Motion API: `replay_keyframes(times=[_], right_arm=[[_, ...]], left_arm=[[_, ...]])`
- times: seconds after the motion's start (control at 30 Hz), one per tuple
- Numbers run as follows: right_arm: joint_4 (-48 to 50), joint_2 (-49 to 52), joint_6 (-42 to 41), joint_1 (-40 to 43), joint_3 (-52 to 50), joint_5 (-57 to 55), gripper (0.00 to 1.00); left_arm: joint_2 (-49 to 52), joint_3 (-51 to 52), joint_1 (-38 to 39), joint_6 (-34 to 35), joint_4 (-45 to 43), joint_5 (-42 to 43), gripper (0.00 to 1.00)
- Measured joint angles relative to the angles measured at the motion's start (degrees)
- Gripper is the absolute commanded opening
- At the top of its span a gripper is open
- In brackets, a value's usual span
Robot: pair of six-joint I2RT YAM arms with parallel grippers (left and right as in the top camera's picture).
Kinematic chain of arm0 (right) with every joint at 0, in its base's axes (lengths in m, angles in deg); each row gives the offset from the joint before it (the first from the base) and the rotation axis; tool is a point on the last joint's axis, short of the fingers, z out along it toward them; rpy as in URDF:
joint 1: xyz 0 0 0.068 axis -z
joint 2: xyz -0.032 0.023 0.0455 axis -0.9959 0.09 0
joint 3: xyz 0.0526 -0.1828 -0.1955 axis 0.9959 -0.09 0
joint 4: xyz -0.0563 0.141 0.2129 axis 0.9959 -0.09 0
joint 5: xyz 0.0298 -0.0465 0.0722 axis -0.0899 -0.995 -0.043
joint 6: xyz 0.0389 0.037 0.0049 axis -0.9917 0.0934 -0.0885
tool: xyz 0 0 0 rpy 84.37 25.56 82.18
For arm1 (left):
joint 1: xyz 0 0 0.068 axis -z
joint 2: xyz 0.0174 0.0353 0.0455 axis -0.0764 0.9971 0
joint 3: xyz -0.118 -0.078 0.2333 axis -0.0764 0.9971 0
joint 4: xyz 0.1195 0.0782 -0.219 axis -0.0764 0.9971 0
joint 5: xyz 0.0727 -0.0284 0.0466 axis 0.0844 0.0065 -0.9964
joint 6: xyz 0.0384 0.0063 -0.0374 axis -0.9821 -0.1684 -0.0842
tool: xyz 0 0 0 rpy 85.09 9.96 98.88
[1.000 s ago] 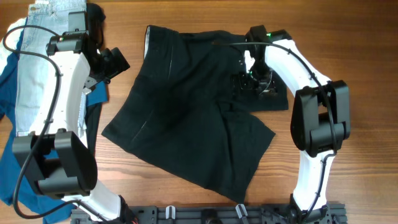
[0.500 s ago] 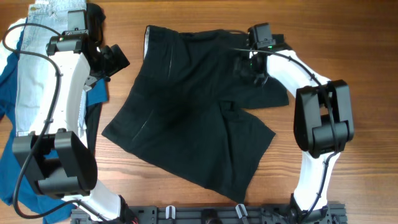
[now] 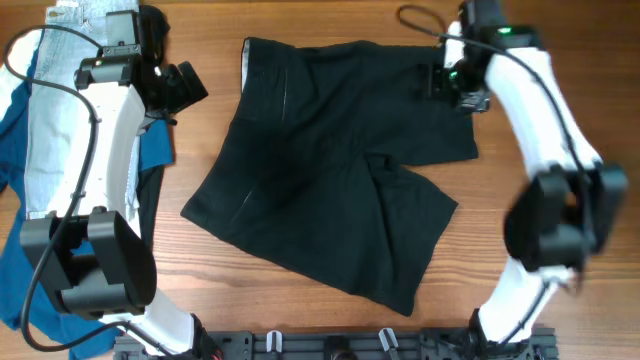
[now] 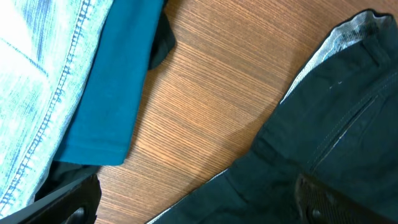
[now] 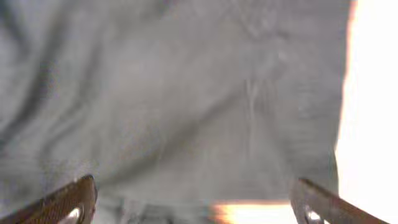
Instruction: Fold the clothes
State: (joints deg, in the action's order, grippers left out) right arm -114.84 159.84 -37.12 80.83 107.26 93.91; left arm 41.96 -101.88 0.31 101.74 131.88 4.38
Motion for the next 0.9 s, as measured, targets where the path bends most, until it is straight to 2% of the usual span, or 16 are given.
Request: replay_keyframes(times=[0.1, 0.2, 0.27, 0.33, 0.4, 0.47, 0.57, 0.67, 0.73, 0.77, 0.8, 0.87, 0.9], right_arm=[[-10.6, -9.2, -1.9, 0.2, 1.7, -0.5, 0.99], [-18.7, -10.3, -4.7, 0.7, 0.7, -0.9, 0.99], [-20.2, -11.8, -7.5, 0.8, -5.0, -1.7, 0.99], [-16.1, -15.3, -10.6, 0.9, -15.4, -2.0, 0.98], [-9.8, -18.3, -12.7, 0.9, -26.2, -2.0, 0.90], [-1.6, -19.3, -13.9, 0.9, -35.5, -1.7, 0.73], [9.1, -19.4, -14.8, 0.9, -45.5, -1.2, 0.67], [15.2, -19.5, -15.7, 0.9, -49.7, -1.1, 0.66], [19.7, -19.6, -16.9, 0.9, -53.4, -1.1, 0.61], [22.0, -19.8, -17.4, 0.9, -54.9, -1.1, 0.57], [25.0, -19.8, -18.2, 0.9, -56.7, -1.1, 0.47], [27.1, -19.9, -19.9, 0.9, -57.6, -1.8, 0.04], [27.5, -19.9, -20.7, 0.9, -57.8, -3.0, 0.04]], left_arm=[[0.0, 0.0, 0.0, -0.8, 0.3, 0.0, 1.00], [0.0, 0.0, 0.0, -2.6, 0.9, 0.0, 1.00], [0.0, 0.0, 0.0, -3.2, 1.2, 0.0, 1.00], [0.0, 0.0, 0.0, -3.4, 1.2, 0.1, 1.00], [0.0, 0.0, 0.0, -3.5, 1.2, 0.0, 1.00], [0.0, 0.0, 0.0, -3.6, 1.2, 0.0, 1.00], [0.0, 0.0, 0.0, -3.6, 1.2, 0.0, 1.00], [0.0, 0.0, 0.0, -3.6, 1.2, 0.0, 1.00], [0.0, 0.0, 0.0, -3.6, 1.2, 0.0, 1.00], [0.0, 0.0, 0.0, -3.6, 1.2, 0.0, 1.00], [0.0, 0.0, 0.0, -3.6, 1.2, 0.0, 1.00], [0.0, 0.0, 0.0, -3.6, 1.2, 0.0, 1.00], [0.0, 0.0, 0.0, -3.6, 1.2, 0.0, 1.00]])
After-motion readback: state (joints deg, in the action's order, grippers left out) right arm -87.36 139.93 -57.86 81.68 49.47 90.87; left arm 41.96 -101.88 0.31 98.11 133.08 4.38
